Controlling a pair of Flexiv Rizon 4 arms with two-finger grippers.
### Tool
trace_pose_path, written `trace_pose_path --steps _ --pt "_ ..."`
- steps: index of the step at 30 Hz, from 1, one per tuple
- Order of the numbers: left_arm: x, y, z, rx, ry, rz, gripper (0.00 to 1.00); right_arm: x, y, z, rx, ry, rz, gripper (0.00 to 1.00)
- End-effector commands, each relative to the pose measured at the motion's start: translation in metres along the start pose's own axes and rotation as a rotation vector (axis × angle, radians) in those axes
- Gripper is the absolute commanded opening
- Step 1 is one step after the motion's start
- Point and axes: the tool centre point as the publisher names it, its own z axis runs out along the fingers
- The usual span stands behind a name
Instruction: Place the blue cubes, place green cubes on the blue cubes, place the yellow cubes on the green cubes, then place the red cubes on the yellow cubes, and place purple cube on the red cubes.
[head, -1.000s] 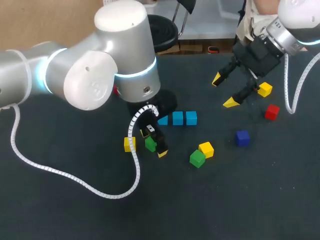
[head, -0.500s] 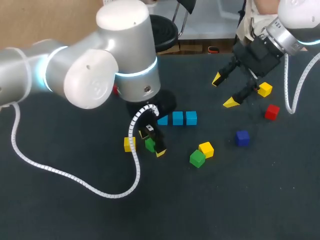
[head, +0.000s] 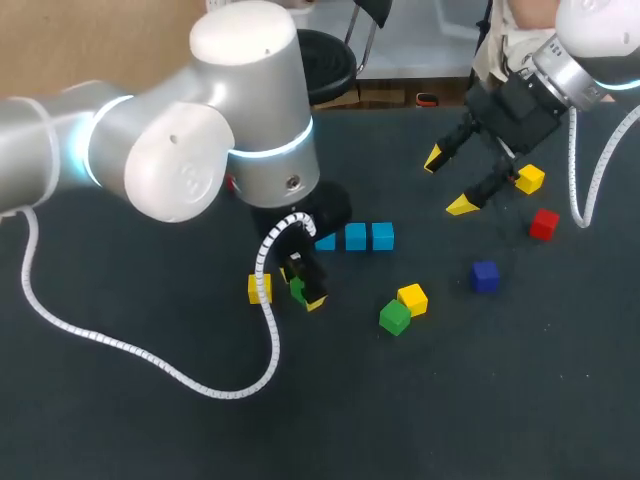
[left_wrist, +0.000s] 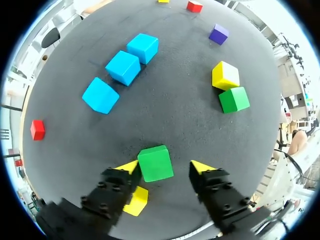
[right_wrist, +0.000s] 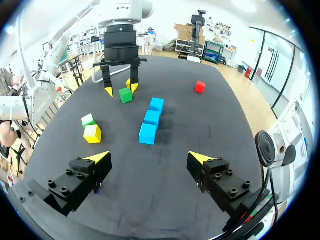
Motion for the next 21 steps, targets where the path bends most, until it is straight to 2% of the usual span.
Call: trace_pose_path --steps 1,6,11,16,21 --pt "-0.002 0.003 0.007 0.006 0.013 0.011 0.00 0.000 0.000 0.000 0.001 -0.001 -0.001 1.00" --pt "-0.003 0.002 0.004 0.022 -0.010 0.076 0.00 0.000 0.000 0.000 0.001 -0.001 -0.001 1.00" --pt "-0.011 -0.002 -0.013 0.002 -0.041 0.252 0.00 0.000 0.000 0.000 0.001 -0.001 -0.001 1.00" --pt "-0.020 -0.011 -0.026 -0.040 0.005 0.380 0.00 0.000 0.000 0.000 0.001 -0.001 -0.001 1.00" --pt "-0.027 -0.019 -0.038 -0.096 0.051 0.427 0.00 0.000 0.000 0.000 0.001 -0.001 -0.001 1.00"
